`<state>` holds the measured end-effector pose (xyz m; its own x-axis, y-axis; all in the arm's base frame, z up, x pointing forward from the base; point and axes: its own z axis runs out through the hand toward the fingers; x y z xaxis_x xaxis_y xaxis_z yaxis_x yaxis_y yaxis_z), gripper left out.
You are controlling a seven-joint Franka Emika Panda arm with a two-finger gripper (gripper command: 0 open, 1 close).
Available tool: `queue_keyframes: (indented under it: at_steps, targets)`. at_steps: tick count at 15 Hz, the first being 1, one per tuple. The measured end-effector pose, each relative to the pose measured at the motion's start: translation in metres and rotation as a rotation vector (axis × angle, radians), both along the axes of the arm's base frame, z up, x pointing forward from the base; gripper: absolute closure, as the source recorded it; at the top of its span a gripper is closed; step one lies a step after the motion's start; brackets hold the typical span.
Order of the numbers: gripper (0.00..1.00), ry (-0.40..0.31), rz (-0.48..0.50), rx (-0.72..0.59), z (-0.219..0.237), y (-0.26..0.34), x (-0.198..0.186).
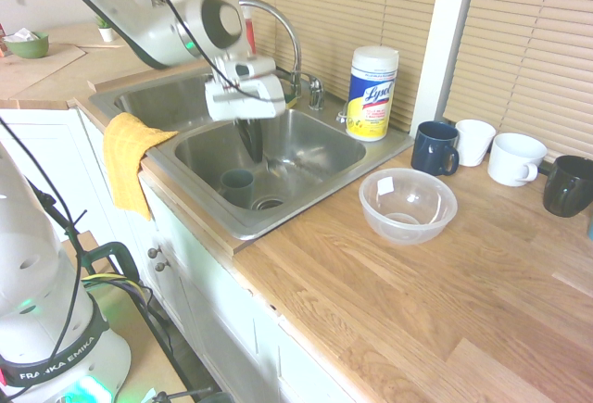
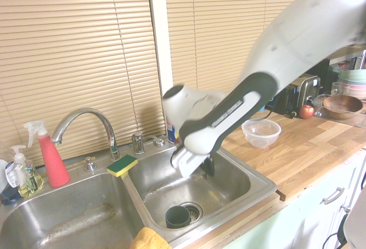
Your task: Put the spoon into the sink
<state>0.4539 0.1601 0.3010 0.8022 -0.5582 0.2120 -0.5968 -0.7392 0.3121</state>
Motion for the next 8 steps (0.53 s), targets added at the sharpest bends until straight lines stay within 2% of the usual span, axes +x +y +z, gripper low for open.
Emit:
queue_keyframes:
  at_steps: [5,8]
  targets:
    - [1.00,0.056,-0.040,-0.042,-0.057,0.000,0.021]
    - [1.00,0.073,-0.062,-0.057,-0.071,-0.009,0.028]
